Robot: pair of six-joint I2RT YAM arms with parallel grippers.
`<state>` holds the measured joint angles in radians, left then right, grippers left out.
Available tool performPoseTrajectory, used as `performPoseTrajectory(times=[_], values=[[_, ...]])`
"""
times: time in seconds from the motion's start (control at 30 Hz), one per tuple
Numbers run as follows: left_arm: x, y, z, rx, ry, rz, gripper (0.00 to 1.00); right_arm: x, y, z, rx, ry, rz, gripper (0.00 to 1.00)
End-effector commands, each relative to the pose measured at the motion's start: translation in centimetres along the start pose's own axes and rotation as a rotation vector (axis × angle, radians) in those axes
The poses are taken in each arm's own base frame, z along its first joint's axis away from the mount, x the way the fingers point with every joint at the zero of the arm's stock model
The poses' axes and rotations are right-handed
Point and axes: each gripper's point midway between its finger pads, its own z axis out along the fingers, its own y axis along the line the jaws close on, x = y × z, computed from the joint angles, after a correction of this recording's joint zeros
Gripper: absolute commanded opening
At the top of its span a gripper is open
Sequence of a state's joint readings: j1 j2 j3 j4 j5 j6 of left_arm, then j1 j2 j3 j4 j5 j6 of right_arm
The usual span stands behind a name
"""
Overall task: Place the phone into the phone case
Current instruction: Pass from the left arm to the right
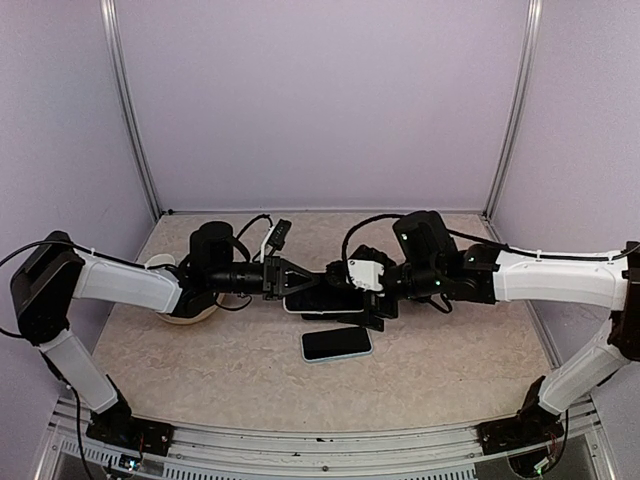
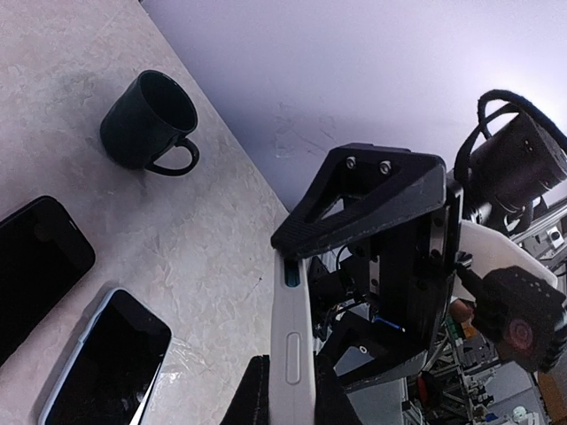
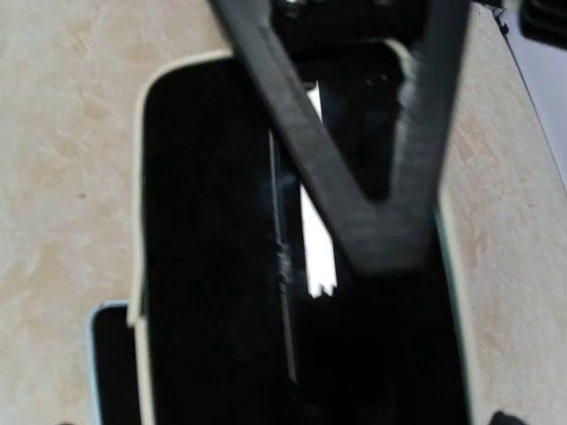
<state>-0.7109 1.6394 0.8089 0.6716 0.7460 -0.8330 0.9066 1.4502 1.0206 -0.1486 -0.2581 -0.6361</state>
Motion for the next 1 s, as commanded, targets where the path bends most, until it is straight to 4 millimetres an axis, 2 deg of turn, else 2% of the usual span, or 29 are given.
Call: performPoseTrajectory(times=[0.0,0.2,0.33,0.5,0.67,0.97], values=[[-1.9,-2.2,0.6,0.055,-0.044,0.054,0.0,-0.7,-0.7,1.1,0.06,0.052,-0.066,1.0],[-1.8,-2.1,0.8,0.051,-0.047,0.052,0.0,-1.0,-1.0,2.6,0.079,0.085,-0.066,1.0],[-1.9,-2.1,0.7,0.045,-0.053,0.051,0.0,-1.4,-0.5,3.3,0.056,0.08,-0.06,1.0],[-2.0,-1.8,0.6,0.035,-0.06,0.048,0.0,-2.0,0.2,3.7,0.031,0.061,-0.064,1.0],[-2.1,-1.6,0.6,0.028,-0.066,0.045,0.0,-2.4,0.0,3.8,0.041,0.056,-0.055,1.0],[-1.9,-1.3,0.5,0.022,-0.067,0.041,0.0,-2.0,0.0,4.4,0.033,0.078,-0.038,0.96]])
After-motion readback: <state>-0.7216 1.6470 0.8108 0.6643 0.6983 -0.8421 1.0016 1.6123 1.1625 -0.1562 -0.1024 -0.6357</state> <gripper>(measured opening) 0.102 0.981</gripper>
